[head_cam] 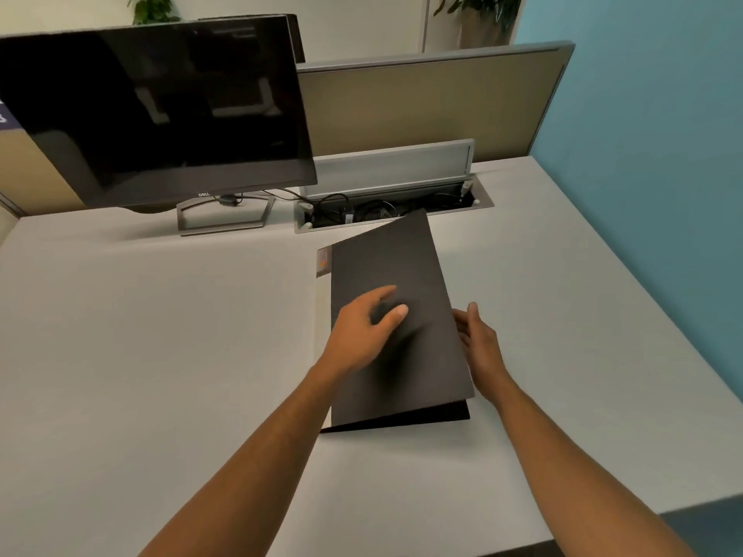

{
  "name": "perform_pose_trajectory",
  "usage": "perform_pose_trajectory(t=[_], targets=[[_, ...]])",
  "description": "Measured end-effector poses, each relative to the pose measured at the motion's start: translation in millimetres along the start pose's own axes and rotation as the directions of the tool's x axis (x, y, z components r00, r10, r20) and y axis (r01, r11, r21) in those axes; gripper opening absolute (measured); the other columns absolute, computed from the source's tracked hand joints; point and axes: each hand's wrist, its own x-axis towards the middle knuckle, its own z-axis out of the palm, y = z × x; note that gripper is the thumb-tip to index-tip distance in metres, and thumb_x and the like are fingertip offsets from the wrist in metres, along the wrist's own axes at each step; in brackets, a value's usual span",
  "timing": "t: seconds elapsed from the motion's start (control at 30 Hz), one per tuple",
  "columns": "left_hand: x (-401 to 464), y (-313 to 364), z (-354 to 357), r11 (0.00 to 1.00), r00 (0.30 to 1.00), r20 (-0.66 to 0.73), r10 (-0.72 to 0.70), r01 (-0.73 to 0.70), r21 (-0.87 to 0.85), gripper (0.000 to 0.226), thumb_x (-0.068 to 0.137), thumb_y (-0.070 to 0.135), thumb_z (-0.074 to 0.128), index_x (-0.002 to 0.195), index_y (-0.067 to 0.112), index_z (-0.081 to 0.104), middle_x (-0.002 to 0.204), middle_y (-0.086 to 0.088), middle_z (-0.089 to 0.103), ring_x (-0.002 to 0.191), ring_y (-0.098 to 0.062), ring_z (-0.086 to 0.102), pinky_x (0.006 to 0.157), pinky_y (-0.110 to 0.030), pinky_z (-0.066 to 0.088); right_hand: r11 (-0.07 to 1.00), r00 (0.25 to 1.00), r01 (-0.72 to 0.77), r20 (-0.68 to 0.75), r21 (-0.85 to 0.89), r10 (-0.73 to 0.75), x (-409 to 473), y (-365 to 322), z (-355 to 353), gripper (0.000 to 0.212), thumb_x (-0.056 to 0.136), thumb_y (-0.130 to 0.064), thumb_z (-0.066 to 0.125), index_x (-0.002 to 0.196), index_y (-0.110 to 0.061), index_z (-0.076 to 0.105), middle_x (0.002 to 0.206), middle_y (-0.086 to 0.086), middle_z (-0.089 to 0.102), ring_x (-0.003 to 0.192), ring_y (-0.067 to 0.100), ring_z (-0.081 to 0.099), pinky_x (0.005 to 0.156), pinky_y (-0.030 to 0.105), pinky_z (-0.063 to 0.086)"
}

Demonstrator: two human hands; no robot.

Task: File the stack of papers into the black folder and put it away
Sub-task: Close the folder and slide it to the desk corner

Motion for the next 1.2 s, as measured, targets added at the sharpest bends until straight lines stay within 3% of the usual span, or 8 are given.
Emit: perform_pose_trajectory(t=[0.1,0.23,0.33,0.4,0.53,0.73,0.93,1.2], targets=[[2,-25,17,0.985,0.99,-0.046,-0.133,0.137,0.102,0.046,0.093,0.042,0.058,0.134,0.023,0.053,0.14,0.001,0.054,0.128,-0.019,0.051,0.106,-0.032,0.038,0.997,0.999,-0.035,-0.003,-0.065,0.035,7,3,-7,0.044,0.096,-0.054,0.036,0.109,-0.023,0.064,0.11,-0.002,0.067,0.103,0.014,0.063,0.095,0.033,0.05],[0,-48,26,0.935,0.938,-0.251,-0.237,0.291,0.204,0.045,0.09,0.041,0.062,0.13,0.022,0.055,0.137,-0.002,0.055,0.124,-0.023,0.053,0.105,-0.041,0.043,0.966,0.999,0.005,-0.039,-0.259,-0.016,11,13,-12,0.048,0.092,-0.037,0.058,0.136,-0.019,0.049,0.127,-0.004,0.058,0.116,0.014,0.056,0.101,0.028,0.044],[-5,-56,28,0.89,0.876,-0.384,-0.293,0.396,0.224,0.055,0.087,0.039,0.066,0.135,0.019,0.05,0.143,-0.006,0.048,0.129,-0.027,0.047,0.105,-0.045,0.04,0.928,0.995,0.088,-0.003,-0.361,-0.095,9,17,-7,0.047,0.091,-0.018,0.063,0.136,-0.014,0.048,0.128,-0.003,0.056,0.114,0.013,0.055,0.091,0.014,0.042],[-6,-58,28,0.878,0.836,-0.406,-0.369,0.457,0.142,0.063,0.085,0.037,0.069,0.139,0.018,0.043,0.146,-0.009,0.042,0.131,-0.031,0.045,0.106,-0.047,0.039,0.892,0.987,0.148,0.012,-0.427,-0.158,8,23,-5,0.044,0.09,-0.016,0.063,0.133,-0.014,0.052,0.132,0.001,0.055,0.116,0.017,0.055,0.093,0.018,0.043],[-1,-68,22,0.864,0.788,-0.401,-0.467,0.502,-0.021,0.07,0.081,0.034,0.073,0.141,0.018,0.039,0.142,-0.011,0.045,0.127,-0.034,0.049,0.104,-0.049,0.044,0.853,0.979,0.18,0.008,-0.49,-0.202,5,29,-1,0.04,0.091,-0.015,0.062,0.13,-0.012,0.055,0.135,0.006,0.053,0.122,0.021,0.052,0.103,0.032,0.043],[8,-75,0,0.791,0.729,-0.31,-0.61,0.545,-0.278,0.069,0.084,0.037,0.072,0.14,0.016,0.039,0.139,-0.01,0.05,0.119,-0.035,0.054,0.097,-0.048,0.047,0.836,0.982,0.148,-0.019,-0.529,-0.186,3,26,4,0.036,0.093,-0.015,0.059,0.128,-0.014,0.057,0.138,0.004,0.051,0.127,0.019,0.047,0.103,0.022,0.033],[11,-83,-5,0.758,0.785,-0.157,-0.599,0.492,-0.428,0.056,0.085,0.037,0.071,0.13,0.014,0.047,0.121,-0.007,0.06,0.097,-0.028,0.062,0.081,-0.041,0.053,0.843,0.986,0.105,-0.054,-0.527,-0.157,-2,22,5,0.032,0.092,-0.016,0.06,0.124,-0.019,0.059,0.139,0.001,0.05,0.128,0.018,0.046,0.102,0.022,0.033],[19,-81,7,0.78,0.862,-0.071,-0.502,0.417,-0.467,0.056,0.084,0.039,0.07,0.13,0.026,0.042,0.121,-0.008,0.06,0.095,-0.032,0.066,0.086,-0.054,0.056,0.906,0.976,-0.003,-0.2,-0.422,-0.09,-7,7,-10,0.038,0.094,-0.026,0.057,0.132,-0.022,0.051,0.138,0.001,0.053,0.126,0.021,0.05,0.101,0.033,0.043]])
